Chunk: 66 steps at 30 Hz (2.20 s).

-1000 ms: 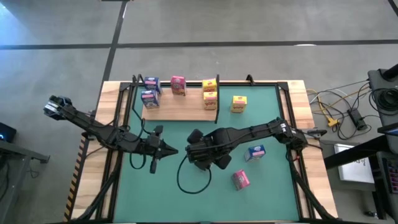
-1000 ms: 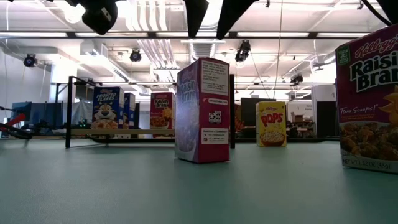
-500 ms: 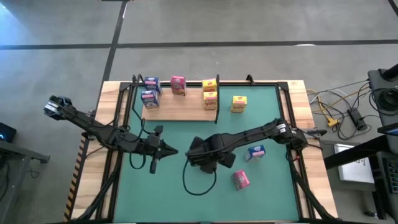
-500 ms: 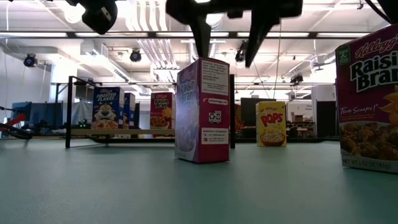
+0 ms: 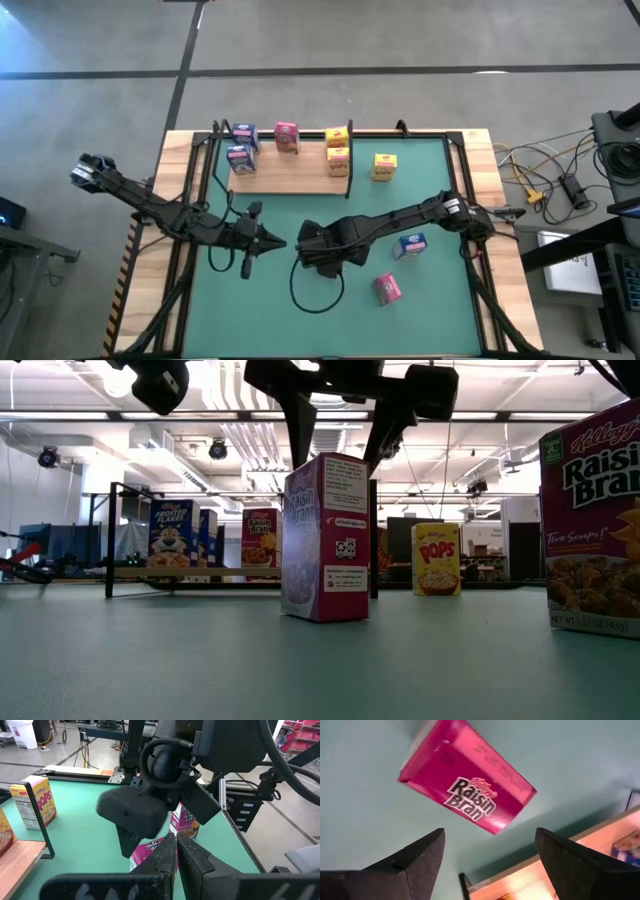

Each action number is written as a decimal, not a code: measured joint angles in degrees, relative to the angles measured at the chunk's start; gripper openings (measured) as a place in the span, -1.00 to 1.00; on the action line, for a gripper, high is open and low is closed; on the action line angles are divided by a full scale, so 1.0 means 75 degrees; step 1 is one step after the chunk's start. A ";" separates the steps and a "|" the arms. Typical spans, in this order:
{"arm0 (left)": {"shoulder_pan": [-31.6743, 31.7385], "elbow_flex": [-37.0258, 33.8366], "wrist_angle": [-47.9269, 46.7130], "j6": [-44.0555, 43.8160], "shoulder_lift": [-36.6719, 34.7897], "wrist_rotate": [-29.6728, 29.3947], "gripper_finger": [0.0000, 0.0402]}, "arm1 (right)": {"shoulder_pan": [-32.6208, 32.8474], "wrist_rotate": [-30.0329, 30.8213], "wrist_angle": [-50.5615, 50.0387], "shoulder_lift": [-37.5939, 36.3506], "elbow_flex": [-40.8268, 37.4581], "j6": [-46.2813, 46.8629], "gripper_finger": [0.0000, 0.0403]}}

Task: Stack cereal on shelf
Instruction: Put the left pink cereal box on the shelf

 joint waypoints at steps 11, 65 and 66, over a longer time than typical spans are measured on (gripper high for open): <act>0.0000 -0.0001 -0.0003 0.0002 0.0003 0.0000 -1.00 | 0.0000 -0.0481 -0.0024 0.0000 0.0000 0.1522 0.48; 0.0000 -0.0007 -0.0012 -0.0026 0.0003 0.0000 -1.00 | -0.0006 -0.1233 0.0228 0.0000 0.0032 0.2463 0.35; 0.0000 -0.0006 -0.0012 -0.0029 0.0003 0.0000 -1.00 | -0.0006 -0.1208 0.0227 0.0000 0.0032 0.2502 0.36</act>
